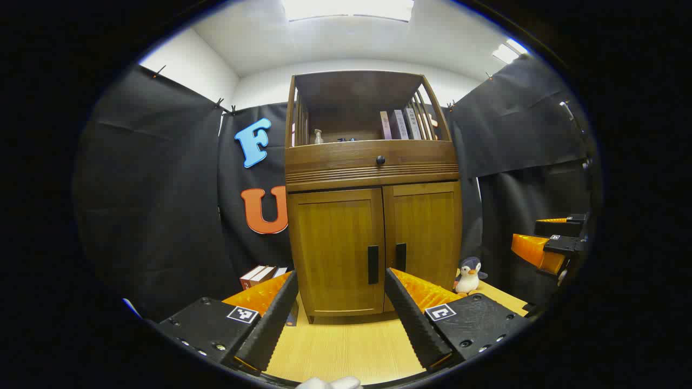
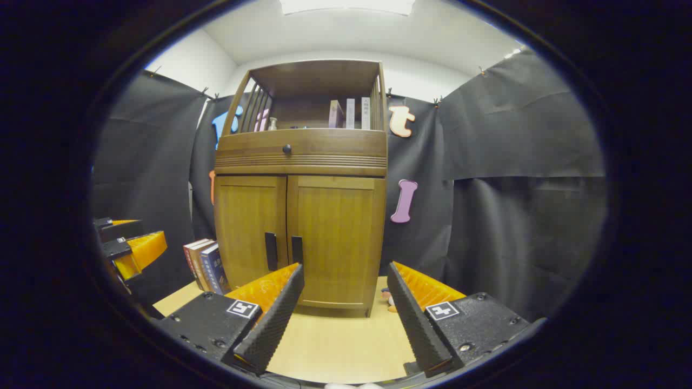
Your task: Open the right door of the double-door shoe cabinet with the right hand, and open the left door with the left hand.
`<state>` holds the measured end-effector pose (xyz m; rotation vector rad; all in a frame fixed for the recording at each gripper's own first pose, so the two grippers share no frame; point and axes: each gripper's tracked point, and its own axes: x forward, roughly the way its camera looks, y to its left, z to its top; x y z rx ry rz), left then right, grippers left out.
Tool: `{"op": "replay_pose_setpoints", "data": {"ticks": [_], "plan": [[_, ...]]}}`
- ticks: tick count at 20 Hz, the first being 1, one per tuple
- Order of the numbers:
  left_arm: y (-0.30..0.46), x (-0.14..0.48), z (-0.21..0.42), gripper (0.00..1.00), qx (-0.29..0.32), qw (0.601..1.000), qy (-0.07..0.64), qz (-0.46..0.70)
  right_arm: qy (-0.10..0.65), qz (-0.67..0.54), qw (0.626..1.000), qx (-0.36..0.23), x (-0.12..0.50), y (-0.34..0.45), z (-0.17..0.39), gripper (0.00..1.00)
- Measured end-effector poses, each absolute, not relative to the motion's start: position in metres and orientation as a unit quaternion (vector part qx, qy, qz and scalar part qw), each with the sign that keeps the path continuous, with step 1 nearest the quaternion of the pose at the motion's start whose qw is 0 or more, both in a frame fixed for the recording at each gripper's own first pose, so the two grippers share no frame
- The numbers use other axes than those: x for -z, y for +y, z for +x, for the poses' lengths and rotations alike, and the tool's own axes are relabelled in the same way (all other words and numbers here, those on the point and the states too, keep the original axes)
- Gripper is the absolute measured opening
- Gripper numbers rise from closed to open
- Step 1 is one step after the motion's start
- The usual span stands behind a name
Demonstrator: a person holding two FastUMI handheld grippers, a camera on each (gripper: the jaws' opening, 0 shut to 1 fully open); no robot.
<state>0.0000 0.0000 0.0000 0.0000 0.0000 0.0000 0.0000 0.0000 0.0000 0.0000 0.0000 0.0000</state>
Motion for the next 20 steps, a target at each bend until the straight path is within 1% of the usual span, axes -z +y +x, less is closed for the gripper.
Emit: {"op": "replay_pose_setpoints", "data": {"ticks": [1, 2, 10, 11, 12, 14, 15, 20], "plan": [[0.001, 0.0, -0.002, 0.96, 0.0, 1.0, 0.0, -0.002, 0.0, 0.0, 1.0, 0.0, -0.001, 0.0, 0.0, 1.0], [0.001, -0.001, -0.003, 0.96, 0.0, 1.0, 0.0, -0.002, -0.001, -0.001, 1.0, 0.001, 0.0, 0.001, -0.001, 0.98], [0.007, 0.001, -0.014, 0.96, -0.003, 1.0, 0.0, 0.0, 0.001, 0.001, 1.0, 0.008, 0.005, -0.001, -0.002, 0.98], [0.009, 0.001, -0.016, 0.96, -0.004, 1.0, 0.0, 0.002, 0.002, 0.002, 1.0, 0.007, 0.006, 0.0, -0.002, 0.98], [0.01, 0.001, -0.017, 0.96, -0.005, 1.0, 0.0, 0.005, 0.002, 0.004, 1.0, 0.005, 0.006, 0.001, -0.001, 1.0], [0.012, 0.0, -0.019, 0.96, -0.008, 1.0, -0.002, 0.01, 0.004, 0.006, 1.0, 0.002, 0.007, 0.004, 0.002, 1.0], [0.013, 0.0, -0.02, 0.96, -0.009, 1.0, -0.002, 0.013, 0.005, 0.006, 1.0, -0.001, 0.008, 0.006, 0.004, 0.98], [0.014, 0.0, -0.023, 0.96, -0.01, 1.0, 0.002, 0.006, 0.012, 0.003, 1.0, -0.013, 0.015, 0.014, 0.018, 0.98]]}}
